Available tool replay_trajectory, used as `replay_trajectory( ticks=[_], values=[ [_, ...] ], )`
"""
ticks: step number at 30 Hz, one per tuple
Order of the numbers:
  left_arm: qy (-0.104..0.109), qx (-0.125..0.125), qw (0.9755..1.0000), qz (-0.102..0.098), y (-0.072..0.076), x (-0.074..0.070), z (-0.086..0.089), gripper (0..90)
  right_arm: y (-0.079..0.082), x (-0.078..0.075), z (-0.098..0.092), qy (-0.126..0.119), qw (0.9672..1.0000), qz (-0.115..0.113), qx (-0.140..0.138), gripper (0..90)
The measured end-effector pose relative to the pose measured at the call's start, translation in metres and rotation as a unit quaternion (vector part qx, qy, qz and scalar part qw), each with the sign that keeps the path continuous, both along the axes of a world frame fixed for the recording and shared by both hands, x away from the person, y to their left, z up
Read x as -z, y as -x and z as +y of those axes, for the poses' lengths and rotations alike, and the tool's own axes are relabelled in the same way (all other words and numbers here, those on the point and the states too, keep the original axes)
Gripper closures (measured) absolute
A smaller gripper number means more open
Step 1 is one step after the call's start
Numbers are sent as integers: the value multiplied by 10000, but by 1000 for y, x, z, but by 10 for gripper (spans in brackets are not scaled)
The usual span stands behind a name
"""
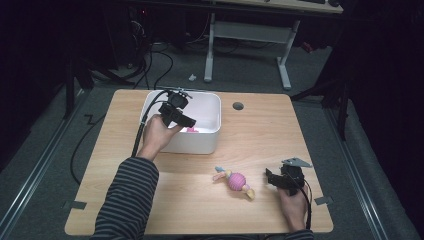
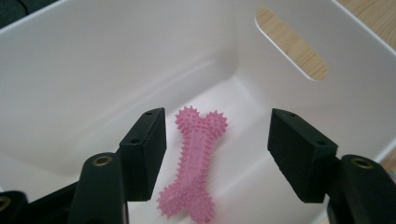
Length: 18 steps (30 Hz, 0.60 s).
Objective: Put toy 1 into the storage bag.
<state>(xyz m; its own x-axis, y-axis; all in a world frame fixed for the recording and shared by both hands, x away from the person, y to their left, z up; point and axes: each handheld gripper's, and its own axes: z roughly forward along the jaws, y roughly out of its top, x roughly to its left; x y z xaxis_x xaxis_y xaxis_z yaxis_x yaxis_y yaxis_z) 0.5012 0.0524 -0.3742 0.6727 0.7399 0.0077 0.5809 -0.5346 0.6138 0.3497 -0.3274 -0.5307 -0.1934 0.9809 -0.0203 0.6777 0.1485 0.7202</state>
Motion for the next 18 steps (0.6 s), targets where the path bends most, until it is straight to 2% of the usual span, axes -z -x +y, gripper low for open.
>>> replay_trajectory(
  ticks=[10,15,18],
  values=[
    [319,-43,9988,-375,25,-21,21,364,0,0,0,0,10000,1,-1,259],
    [441,-80,9979,-457,37,-25,32,353,0,0,0,0,10000,2,-2,259],
    [482,-114,9970,-592,44,-25,37,359,0,0,0,-1,10000,0,1,259]
  ],
)
